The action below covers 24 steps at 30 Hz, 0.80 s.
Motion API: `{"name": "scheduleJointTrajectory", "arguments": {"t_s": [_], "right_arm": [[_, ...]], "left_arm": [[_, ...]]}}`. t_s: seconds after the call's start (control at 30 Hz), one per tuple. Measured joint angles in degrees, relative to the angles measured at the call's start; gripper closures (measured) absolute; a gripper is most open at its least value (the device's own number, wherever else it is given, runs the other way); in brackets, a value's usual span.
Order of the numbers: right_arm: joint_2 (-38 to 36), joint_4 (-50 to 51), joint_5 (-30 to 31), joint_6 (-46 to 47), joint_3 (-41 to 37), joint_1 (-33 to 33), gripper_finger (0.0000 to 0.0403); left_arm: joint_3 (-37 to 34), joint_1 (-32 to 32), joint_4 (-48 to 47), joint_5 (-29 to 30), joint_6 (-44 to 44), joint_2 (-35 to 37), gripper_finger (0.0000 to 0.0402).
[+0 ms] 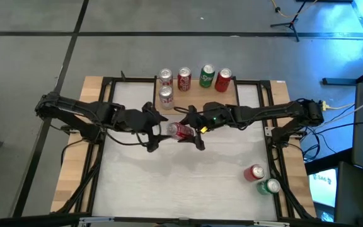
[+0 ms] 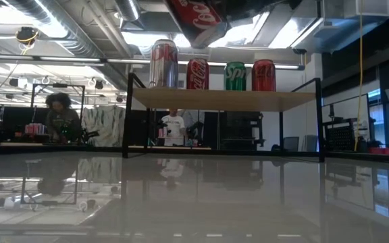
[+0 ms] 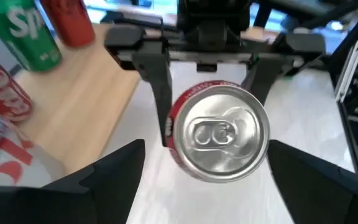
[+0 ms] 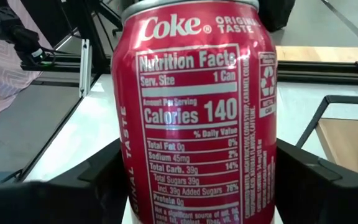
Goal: Place canned beverage on shelf
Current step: Put the red-white soda can aligned with the other red soda can on the shelf
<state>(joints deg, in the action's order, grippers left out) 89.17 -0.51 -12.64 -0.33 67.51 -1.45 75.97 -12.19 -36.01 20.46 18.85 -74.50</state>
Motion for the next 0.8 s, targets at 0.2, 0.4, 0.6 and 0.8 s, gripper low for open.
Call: {"name": "scheduleJointTrajectory", "arguments": {"t_s": [0.2,0.4,0.6,0.8], "right_arm": [[-3.7,2.2,0.1,-0.4,0.0,0.1,0.0109],[-9.3,3.5,0.2,-2.5,0.0,0.5,0.0106],[-14.7,6.0,0.6,-4.1,0.0,1.6,0.0107],[-18.8,3.7,1.4,-7.2,-3.2,1.5,0.0107]], "left_arm": [[0.0,-0.6,-1.5,1.3,0.0,4.3,0.0076],[-0.2,-2.4,-4.6,6.5,-0.2,8.7,0.0076],[-8.6,-6.5,-1.2,15.2,0.8,13.4,0.0076],[-25.1,-9.3,16.6,15.9,3.8,16.4,0.0076]]}}
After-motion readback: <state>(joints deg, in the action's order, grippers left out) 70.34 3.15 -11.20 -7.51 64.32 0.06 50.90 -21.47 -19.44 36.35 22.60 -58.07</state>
